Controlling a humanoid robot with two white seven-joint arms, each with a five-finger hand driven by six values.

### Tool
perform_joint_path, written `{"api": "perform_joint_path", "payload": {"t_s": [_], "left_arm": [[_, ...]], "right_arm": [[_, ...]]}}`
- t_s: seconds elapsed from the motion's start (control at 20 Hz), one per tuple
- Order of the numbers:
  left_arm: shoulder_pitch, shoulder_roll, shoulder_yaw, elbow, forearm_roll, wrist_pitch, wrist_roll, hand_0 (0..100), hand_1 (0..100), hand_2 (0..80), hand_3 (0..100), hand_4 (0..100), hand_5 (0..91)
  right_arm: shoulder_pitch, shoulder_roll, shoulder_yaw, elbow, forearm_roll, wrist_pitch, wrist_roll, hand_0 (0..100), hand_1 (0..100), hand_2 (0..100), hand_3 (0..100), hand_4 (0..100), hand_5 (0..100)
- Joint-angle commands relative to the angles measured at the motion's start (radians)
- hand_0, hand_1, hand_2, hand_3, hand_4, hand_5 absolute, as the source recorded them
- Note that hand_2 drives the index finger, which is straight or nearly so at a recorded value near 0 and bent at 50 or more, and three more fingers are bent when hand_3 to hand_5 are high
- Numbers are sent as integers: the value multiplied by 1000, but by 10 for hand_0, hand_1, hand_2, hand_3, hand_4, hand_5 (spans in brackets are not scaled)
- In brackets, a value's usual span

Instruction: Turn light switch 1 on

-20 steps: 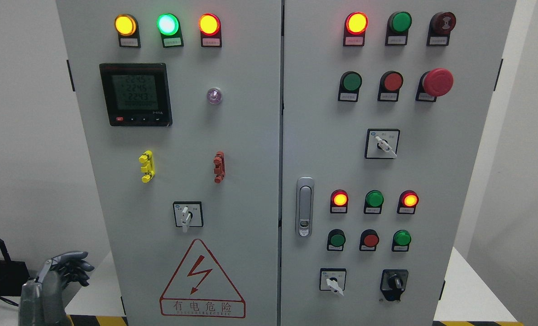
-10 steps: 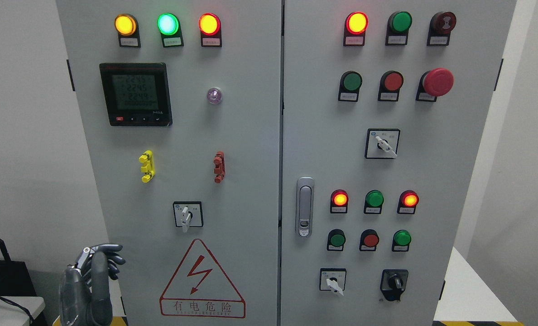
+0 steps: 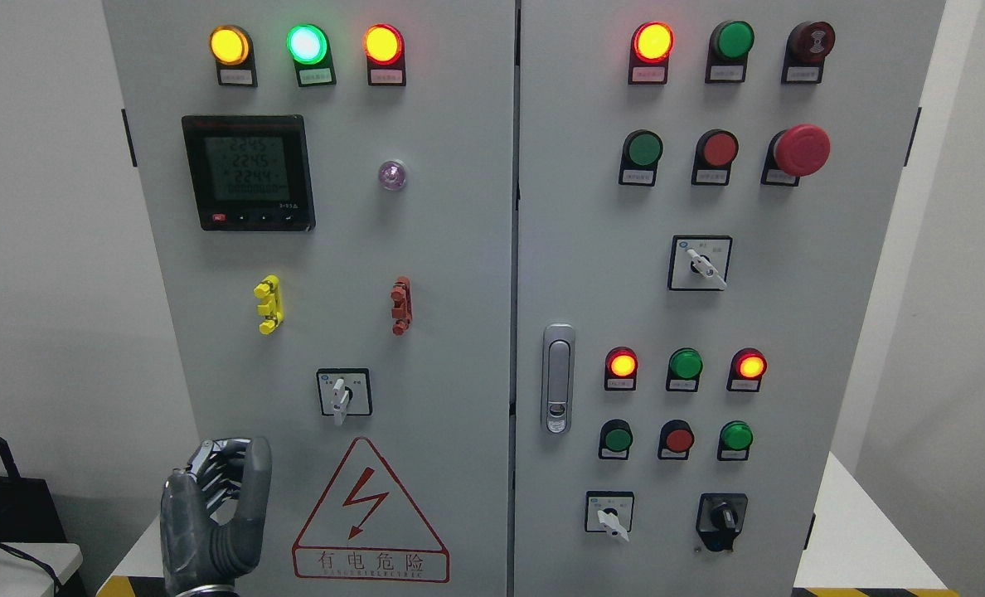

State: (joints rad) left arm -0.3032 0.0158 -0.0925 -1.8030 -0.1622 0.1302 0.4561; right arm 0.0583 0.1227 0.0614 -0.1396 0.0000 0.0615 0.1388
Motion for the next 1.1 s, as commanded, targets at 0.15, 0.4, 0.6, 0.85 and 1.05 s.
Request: {"api": "perform_joint_path", "payload": {"t_s": [0.15,0.4,0.6,0.85,1.05], "left_arm": [[-45,-91,-101,-1,-10,83,61,75,514,561,808,860,840],[-59,-96,-102,-1,-20,112,75,107,508,562,800,861,844],[-66,-97,-101,-1,-27,140,102,121,519,560,792,861,845],[-82,-102,-101,4,-27,172,108,153,553,548,786,851,844],[-91,-102,-101,4,-27,192,119,169,561,536,757,838,837]], "right_arm": [[0,0,0,0,-17,0,-1,120,389,0,0,0,0],[0,0,0,0,-17,0,-1,120,389,0,0,0,0],[0,0,0,0,-18,0,-1,120,389,0,0,0,0],[0,0,0,0,-17,0,-1,120,389,0,0,0,0],[0,0,0,0,-17,0,-1,120,389,0,0,0,0]]}}
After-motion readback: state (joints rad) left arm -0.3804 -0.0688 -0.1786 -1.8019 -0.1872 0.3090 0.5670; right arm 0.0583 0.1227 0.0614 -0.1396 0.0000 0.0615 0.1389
